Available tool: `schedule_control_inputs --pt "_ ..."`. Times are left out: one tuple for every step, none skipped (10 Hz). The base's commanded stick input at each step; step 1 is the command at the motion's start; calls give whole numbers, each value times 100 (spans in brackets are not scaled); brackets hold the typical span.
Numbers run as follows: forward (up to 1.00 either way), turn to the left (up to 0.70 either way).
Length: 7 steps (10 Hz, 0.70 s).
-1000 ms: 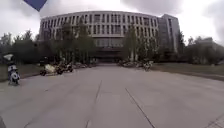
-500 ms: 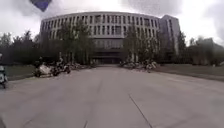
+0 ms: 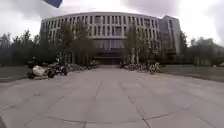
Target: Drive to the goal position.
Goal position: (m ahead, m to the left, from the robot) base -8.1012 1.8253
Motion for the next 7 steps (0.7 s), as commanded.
schedule_control_inputs --pt "100 0" --pt "100 0" --pt "100 0" --pt "100 0" --pt "100 0" --pt "100 0" --pt "100 0"
